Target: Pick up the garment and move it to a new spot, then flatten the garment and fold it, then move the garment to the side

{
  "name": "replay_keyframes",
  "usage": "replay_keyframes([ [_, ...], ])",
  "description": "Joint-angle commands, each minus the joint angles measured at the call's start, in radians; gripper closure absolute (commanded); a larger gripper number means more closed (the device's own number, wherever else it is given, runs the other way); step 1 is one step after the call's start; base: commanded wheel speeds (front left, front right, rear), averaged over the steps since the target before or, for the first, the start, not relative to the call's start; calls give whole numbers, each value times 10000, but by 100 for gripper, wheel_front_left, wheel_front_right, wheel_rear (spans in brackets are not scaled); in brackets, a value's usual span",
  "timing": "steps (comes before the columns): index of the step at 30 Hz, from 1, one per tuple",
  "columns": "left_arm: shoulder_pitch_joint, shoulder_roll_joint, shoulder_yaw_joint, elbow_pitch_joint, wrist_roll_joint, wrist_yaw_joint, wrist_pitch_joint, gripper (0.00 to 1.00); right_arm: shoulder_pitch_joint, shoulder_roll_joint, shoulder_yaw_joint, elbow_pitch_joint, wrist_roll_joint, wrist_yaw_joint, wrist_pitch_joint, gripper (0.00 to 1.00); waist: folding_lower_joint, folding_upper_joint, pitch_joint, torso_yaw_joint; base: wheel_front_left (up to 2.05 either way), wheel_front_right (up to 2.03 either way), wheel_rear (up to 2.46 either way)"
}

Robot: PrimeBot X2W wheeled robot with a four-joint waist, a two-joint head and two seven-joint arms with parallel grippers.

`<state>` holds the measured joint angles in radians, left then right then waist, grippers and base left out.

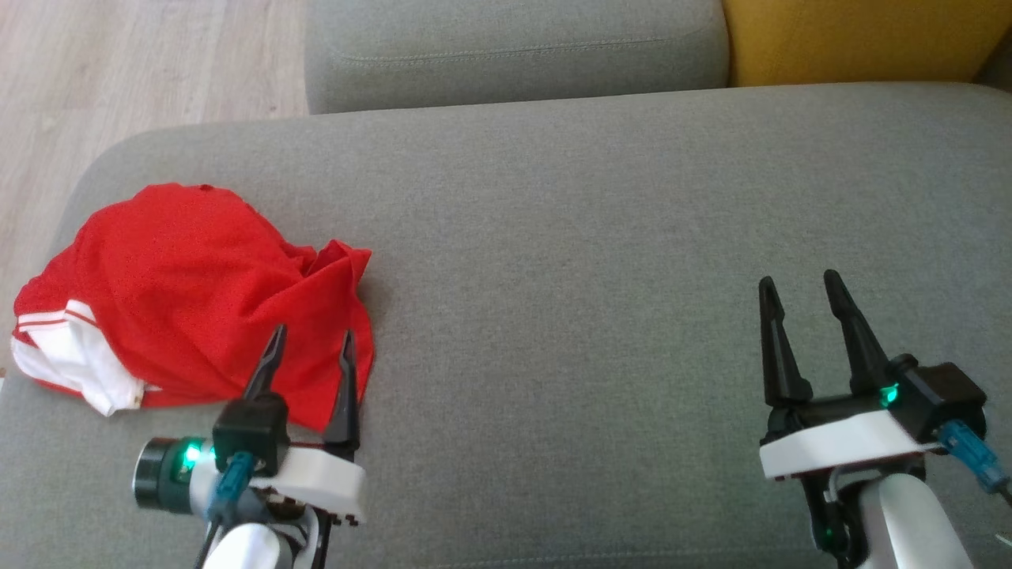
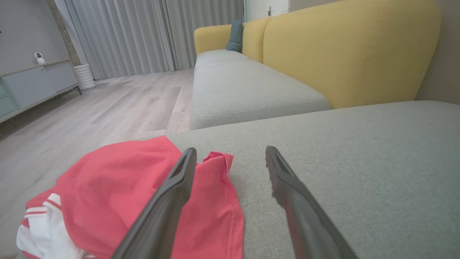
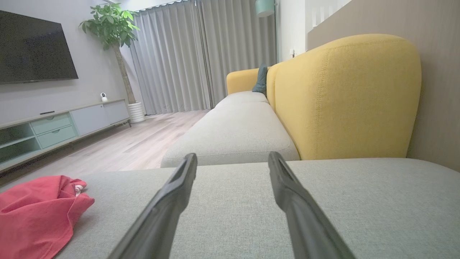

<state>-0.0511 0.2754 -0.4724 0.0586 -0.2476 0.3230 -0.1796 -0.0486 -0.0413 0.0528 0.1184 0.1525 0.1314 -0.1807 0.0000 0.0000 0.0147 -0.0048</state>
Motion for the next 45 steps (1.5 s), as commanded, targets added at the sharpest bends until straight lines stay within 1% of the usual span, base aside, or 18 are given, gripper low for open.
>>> replay_keyframes([
  [1, -593, 253, 196, -449, 286, 206, -184, 0, -180, -75, 214, -409, -136, -6, -177, 0, 0, 0, -4, 12, 0, 0, 0],
  [4, -577, 277, 110, -661, 330, 506, -273, 0, -153, -77, 176, -342, 39, -6, -265, 0, 0, 0, -15, 24, 0, 0, 0],
  [6, -514, 183, 215, -911, 197, 681, -333, 0, -162, -78, 134, -320, 33, -6, -324, 0, 0, 0, -16, 26, 0, 0, 0],
  [10, -363, 43, 519, -1474, 194, 762, -452, 0, -155, -81, -13, -192, 339, -7, -443, 0, 0, 0, -25, 21, 0, 0, 0],
  [16, -41, -152, 873, -1741, 708, 501, -629, 0, -117, -85, -76, 184, 980, -7, -619, 0, 0, 0, -52, -19, 0, 0, 0],
  [19, 117, -242, 926, -1638, 1121, 299, -718, 0, -131, -87, -6, 319, 950, -7, -707, 0, 0, 0, -69, -40, 0, 0, 0],
  [23, 168, -295, 869, -1492, 1825, 116, -822, 0, -157, -89, 91, 365, 568, -7, -810, 0, 0, 0, -92, -47, 0, 0, 0],
  [31, 247, -656, 1291, -1407, 1914, -244, -822, 0, -168, -89, 111, 408, 569, -7, -811, 0, 0, 0, -112, -10, 0, 0, 0],
  [45, 346, -985, 1697, -1391, 2152, -699, -822, 0, -163, -89, 117, 465, 589, -7, -811, 0, 0, 0, -119, 73, 0, 0, 0],
])
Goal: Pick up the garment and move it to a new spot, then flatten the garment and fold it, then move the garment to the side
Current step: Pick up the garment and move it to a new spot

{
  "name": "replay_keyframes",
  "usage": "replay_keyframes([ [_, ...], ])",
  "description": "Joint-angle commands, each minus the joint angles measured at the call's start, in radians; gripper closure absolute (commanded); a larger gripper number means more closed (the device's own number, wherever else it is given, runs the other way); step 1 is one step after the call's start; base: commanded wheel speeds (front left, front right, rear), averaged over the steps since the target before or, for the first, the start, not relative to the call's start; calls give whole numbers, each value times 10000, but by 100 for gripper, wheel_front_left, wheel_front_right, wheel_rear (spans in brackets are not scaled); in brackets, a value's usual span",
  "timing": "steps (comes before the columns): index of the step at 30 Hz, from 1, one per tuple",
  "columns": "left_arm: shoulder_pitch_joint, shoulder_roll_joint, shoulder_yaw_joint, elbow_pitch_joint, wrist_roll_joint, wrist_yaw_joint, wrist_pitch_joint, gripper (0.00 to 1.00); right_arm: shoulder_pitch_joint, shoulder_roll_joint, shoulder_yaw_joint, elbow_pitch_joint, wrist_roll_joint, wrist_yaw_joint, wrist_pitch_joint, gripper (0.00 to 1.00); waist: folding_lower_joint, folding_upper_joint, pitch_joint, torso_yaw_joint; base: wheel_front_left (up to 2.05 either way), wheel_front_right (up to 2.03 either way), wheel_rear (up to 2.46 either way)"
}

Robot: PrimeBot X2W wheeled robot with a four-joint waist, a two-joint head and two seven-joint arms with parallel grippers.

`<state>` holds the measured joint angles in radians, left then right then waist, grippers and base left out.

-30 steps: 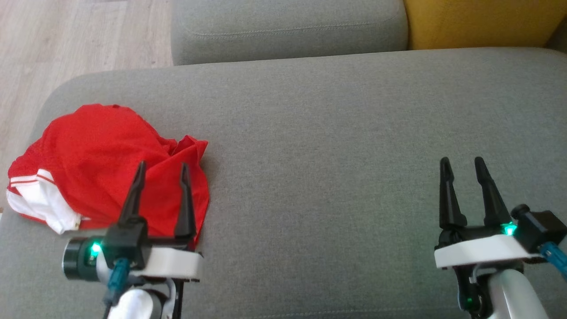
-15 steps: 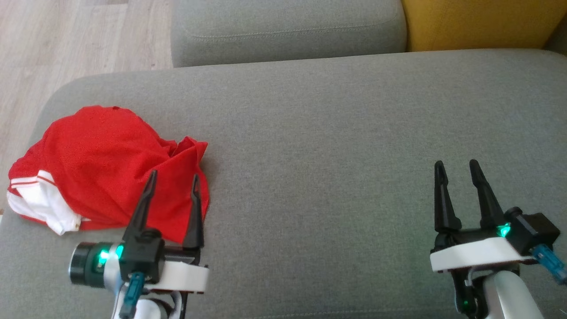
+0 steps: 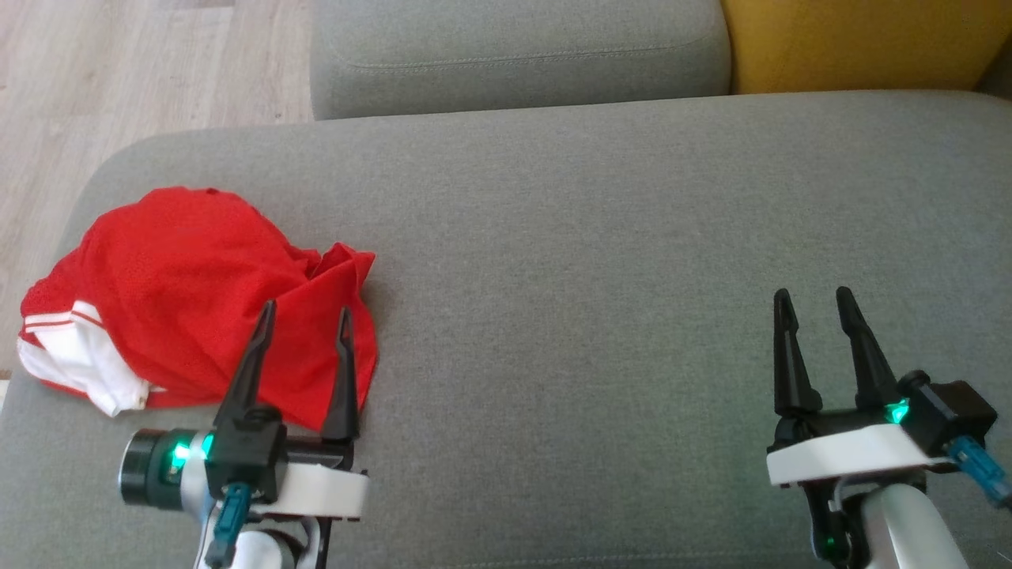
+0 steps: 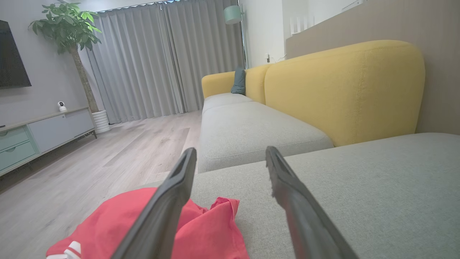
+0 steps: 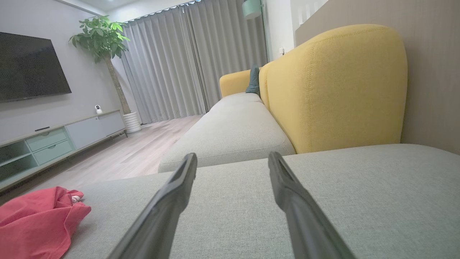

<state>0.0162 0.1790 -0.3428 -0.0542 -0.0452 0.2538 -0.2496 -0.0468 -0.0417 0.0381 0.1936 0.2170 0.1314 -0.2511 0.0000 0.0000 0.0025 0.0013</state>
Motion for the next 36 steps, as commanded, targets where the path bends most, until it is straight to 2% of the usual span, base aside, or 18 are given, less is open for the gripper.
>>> replay_keyframes([
  [1, -330, -39, 419, -257, 136, -33, -122, 0, -176, -85, 271, -282, -54, -7, -107, 0, 0, 0, 4, 45, 0, 0, 0],
  [8, -324, -139, 589, -233, 149, -136, -122, 0, -93, -85, 398, -245, -22, -7, -107, 0, 0, 0, -40, 588, 0, 0, 0],
  [25, 214, -71, 1254, -11, 129, -400, -122, 0, 131, -85, 1213, 104, 188, -7, -107, 0, 0, 0, -314, 3881, 0, 0, 0],
  [32, 379, -33, 1451, 16, 155, -539, -122, 0, 137, -85, 1506, 222, 382, -7, -107, 0, 0, 0, -354, 4721, 0, 0, 0],
  [36, 445, -65, 1583, -30, 152, -551, -122, 0, 64, -85, 1754, 319, 424, -7, -107, 0, 0, 0, -273, 4876, 0, 0, 0],
])
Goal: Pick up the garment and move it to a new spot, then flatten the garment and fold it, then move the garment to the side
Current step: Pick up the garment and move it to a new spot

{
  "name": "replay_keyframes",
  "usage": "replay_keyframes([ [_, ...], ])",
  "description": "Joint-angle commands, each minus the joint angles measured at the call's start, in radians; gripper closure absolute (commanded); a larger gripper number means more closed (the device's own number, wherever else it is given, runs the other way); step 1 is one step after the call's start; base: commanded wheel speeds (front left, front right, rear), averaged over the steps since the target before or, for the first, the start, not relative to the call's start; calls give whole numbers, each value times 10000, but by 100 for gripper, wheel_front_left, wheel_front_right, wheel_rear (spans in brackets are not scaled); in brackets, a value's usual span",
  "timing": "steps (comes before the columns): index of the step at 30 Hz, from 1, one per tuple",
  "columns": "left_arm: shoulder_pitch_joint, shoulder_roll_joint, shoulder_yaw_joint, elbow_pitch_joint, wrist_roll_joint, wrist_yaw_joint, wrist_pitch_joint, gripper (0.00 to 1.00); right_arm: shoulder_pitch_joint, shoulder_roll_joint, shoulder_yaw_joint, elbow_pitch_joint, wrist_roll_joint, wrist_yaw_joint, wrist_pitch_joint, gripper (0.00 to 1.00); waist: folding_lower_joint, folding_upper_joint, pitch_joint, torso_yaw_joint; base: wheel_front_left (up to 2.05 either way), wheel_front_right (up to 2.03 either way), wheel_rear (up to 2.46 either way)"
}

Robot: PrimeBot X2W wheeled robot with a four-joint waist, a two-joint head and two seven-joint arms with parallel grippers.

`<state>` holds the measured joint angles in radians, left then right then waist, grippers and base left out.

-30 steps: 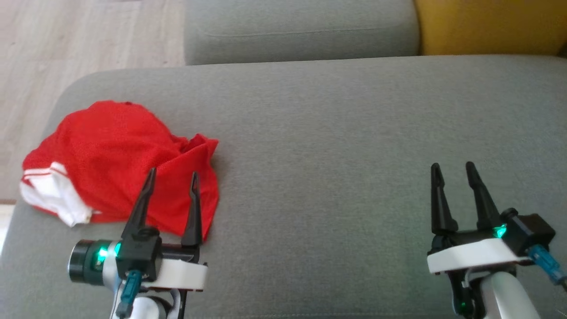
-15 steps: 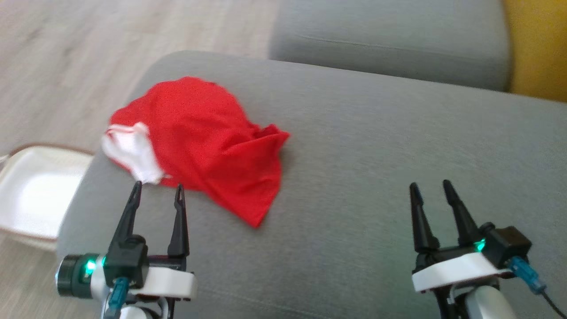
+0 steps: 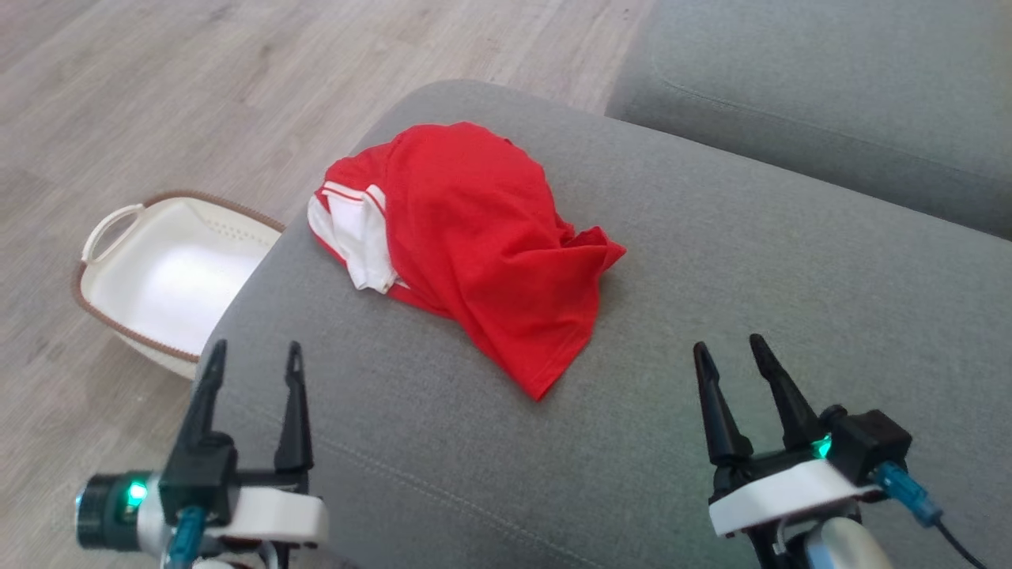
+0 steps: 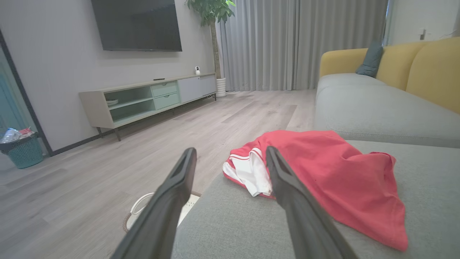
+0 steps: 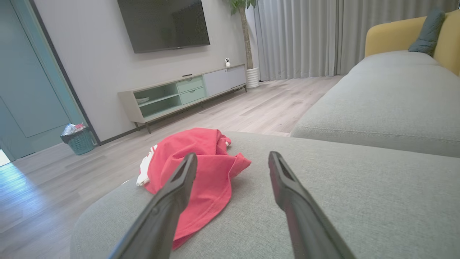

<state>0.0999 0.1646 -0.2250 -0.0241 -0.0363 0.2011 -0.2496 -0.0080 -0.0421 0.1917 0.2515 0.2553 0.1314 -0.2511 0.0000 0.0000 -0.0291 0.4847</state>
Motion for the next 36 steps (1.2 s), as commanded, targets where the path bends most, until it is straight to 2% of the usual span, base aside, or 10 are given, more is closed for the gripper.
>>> replay_keyframes([
  [1, -383, 61, 439, -343, 61, -22, -122, 0, -361, -81, 264, -224, 58, -7, -107, 0, 0, 0, 65, 59, 0, 0, 0],
  [11, -411, 6, 704, -347, 56, -173, -122, 0, -451, -81, 229, -159, 180, -7, -107, 0, 0, 0, 13, -2, 0, 0, 0],
  [19, -817, 70, 1252, -282, -250, -462, -122, 0, -573, -81, -82, -248, -182, -7, -107, 0, 0, 0, 605, -535, 0, 0, 0],
  [23, -1714, 404, 1828, 214, -659, -1092, -122, 0, -823, -81, -465, -328, -653, -7, -107, 0, 0, 0, 1315, -976, 0, 0, 0],
  [26, -2606, 821, 2068, 1135, -946, -1733, -122, 0, -1016, -81, -811, -395, -975, -7, -107, 0, 0, 0, 1813, -1227, 0, 0, 0],
  [31, -4471, 1568, 1986, 3445, -1328, -2740, 247, 0, -1377, -81, -1291, -532, -1461, -7, -107, 0, 0, 0, 2653, -1696, 0, 0, 0],
  [36, -6259, 2198, 1444, 5559, -1847, -3237, 1184, 0, -1704, -81, -1513, -682, -1733, -7, -101, 0, 0, 0, 3330, -2200, 0, 0, 0],
])
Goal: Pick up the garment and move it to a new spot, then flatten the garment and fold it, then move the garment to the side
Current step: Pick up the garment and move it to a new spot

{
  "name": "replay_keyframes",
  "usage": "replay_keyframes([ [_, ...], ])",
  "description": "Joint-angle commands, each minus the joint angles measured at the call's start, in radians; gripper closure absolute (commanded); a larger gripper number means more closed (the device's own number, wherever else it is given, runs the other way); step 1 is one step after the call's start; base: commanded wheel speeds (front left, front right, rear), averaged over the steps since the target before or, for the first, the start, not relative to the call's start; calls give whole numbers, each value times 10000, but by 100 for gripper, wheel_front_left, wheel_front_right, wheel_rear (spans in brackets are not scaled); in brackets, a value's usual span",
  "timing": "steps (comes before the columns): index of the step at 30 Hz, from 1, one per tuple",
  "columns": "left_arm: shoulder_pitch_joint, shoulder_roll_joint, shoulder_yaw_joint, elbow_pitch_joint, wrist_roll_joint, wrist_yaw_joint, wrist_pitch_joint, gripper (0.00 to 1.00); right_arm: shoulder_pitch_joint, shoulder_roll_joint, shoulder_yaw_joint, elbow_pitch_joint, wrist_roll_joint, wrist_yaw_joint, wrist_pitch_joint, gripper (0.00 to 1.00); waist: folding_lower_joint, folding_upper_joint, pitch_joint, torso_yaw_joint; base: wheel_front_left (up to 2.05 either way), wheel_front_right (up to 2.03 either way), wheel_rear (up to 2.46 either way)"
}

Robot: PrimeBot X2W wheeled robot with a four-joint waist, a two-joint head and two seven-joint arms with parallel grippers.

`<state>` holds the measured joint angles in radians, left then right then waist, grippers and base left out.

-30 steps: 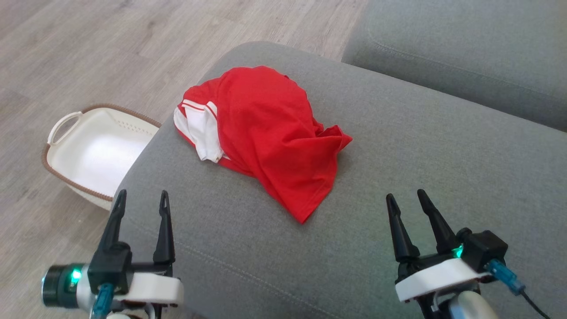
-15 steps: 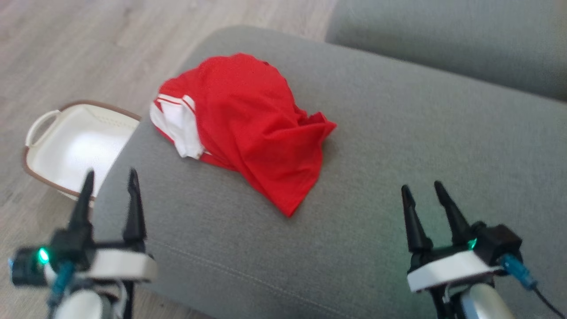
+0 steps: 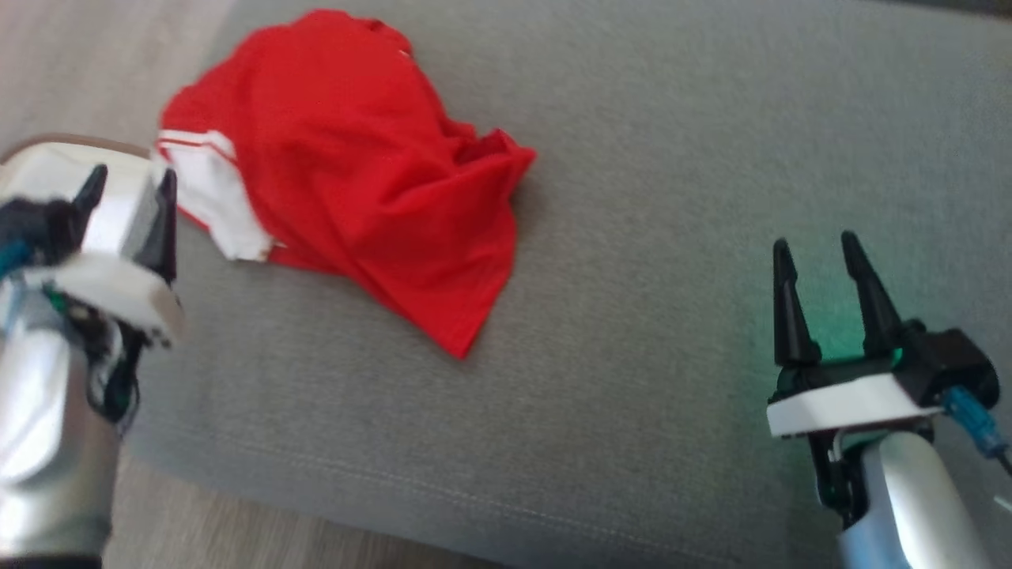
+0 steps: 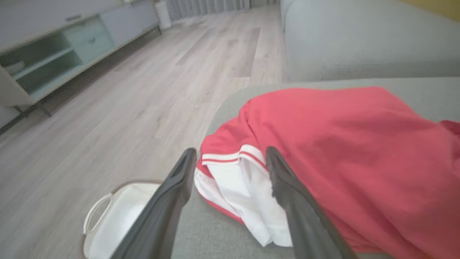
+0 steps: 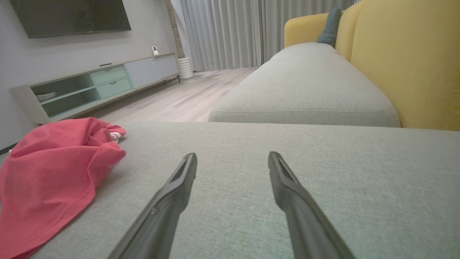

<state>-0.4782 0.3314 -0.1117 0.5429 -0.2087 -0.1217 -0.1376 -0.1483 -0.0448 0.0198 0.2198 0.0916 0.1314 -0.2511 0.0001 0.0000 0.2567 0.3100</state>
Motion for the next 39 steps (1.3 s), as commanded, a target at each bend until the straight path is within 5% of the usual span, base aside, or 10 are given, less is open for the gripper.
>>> replay_keyframes([
  [1, -787, 659, 162, 257, -227, -43, 215, 0, -345, -54, 203, -398, -130, -7, -96, 0, -1, 0, 596, -564, 0, 0, 0],
  [13, -3195, 1883, -2328, 3227, -2149, -88, 810, 0, -556, -54, 90, -775, -343, -7, -54, 0, -1, 0, 1444, -1351, 0, 0, 0],
  [22, -4071, 1944, -3270, 4519, -3165, -89, 889, 0, -630, -54, 82, -987, -400, -7, -18, 0, -1, 0, 1886, -1487, 0, 0, 0],
  [23, -4131, 1948, -3388, 4575, -3263, -89, 879, 56, -632, -54, 77, -994, -403, -7, -19, 0, -1, 0, 1907, -1489, 0, 0, 0],
  [24, -4131, 1948, -3388, 4575, -3263, -89, 879, 56, -632, -54, 77, -994, -403, -7, -19, 0, -1, 0, 1907, -1489, 0, 0, 0],
  [25, -4184, 1956, -3485, 4598, -3363, -89, 783, 100, -636, -54, 68, -994, -404, -7, -19, 0, -1, 0, 1919, -1487, 0, 0, 0],
  [39, -4623, 2460, -4174, 3887, -4275, -89, -881, 100, -489, -54, 380, -201, 288, -7, -93, 0, -1, 0, 207, -1440, 0, 0, 0],
])
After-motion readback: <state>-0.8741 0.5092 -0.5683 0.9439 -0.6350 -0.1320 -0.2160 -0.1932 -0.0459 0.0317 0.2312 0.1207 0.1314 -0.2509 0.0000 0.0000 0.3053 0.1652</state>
